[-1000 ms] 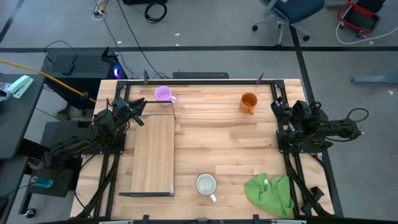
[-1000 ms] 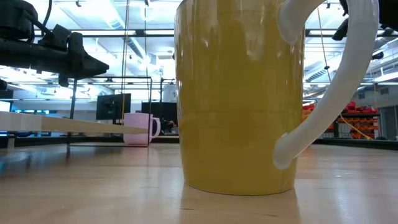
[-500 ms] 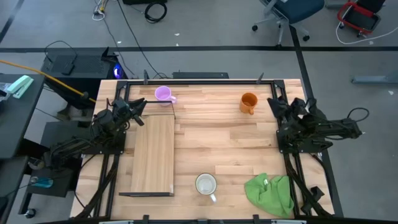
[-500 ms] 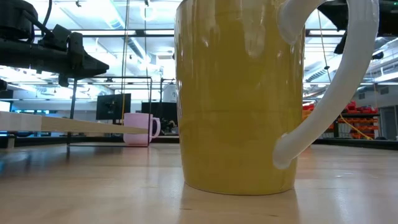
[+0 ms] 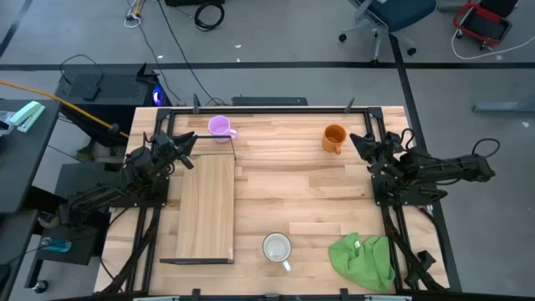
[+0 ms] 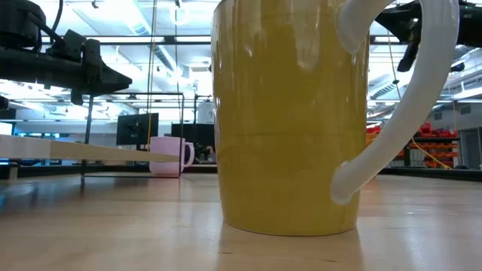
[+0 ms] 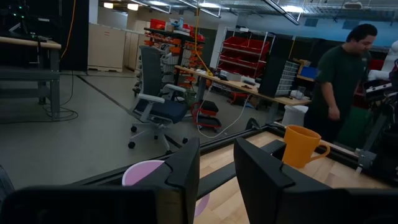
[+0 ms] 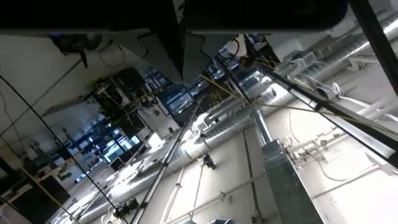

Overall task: Stack small to large cups/mugs on shelf
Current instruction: Move the pink mug to the right side of the shelf

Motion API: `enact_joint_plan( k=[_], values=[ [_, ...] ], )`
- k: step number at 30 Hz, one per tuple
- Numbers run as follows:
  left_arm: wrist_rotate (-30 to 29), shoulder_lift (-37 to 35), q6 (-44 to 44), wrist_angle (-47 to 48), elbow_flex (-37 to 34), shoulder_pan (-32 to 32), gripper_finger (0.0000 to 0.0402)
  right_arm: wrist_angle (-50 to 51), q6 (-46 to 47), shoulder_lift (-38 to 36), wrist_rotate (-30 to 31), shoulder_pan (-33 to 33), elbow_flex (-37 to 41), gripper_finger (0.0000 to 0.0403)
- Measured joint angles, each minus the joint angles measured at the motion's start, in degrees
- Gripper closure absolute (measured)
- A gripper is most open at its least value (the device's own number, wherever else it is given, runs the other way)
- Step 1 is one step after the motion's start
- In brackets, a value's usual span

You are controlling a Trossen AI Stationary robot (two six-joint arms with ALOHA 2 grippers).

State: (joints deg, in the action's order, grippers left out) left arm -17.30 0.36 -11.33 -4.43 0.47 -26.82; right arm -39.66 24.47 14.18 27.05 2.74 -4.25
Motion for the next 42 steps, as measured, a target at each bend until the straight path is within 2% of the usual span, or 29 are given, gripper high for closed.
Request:
enact_joint_plan(
  k=[8, 14, 27, 37, 42],
  values=[
    [0.0, 0.0, 0.0, 0.0, 0.0, 0.0, 0.0294, -2.6, 0.0, 2.9, 0.0, 0.0, -0.1, 0.0385],
    [0.0, 0.0, 0.0, 0.0, 0.0, 0.0, 0.0294, -1.5, -0.4, 6.3, 0.0, 0.0, -4.0, 0.0385],
    [0.0, 0.0, -0.1, 0.0, 0.0, 0.0, 0.0294, 11.7, -4.7, 20.8, 0.0, -1.0, -22.2, 0.0385],
    [0.0, 0.0, -0.1, 0.0, 0.0, 0.0, 0.0294, 31.9, 4.1, 29.4, -0.4, -9.8, -35.0, 0.0385],
    [0.0, 0.0, -0.1, 0.0, 0.0, 0.0, 0.0294, 38.2, 5.3, 34.2, -6.4, -14.3, -41.1, 0.0385]
  ],
)
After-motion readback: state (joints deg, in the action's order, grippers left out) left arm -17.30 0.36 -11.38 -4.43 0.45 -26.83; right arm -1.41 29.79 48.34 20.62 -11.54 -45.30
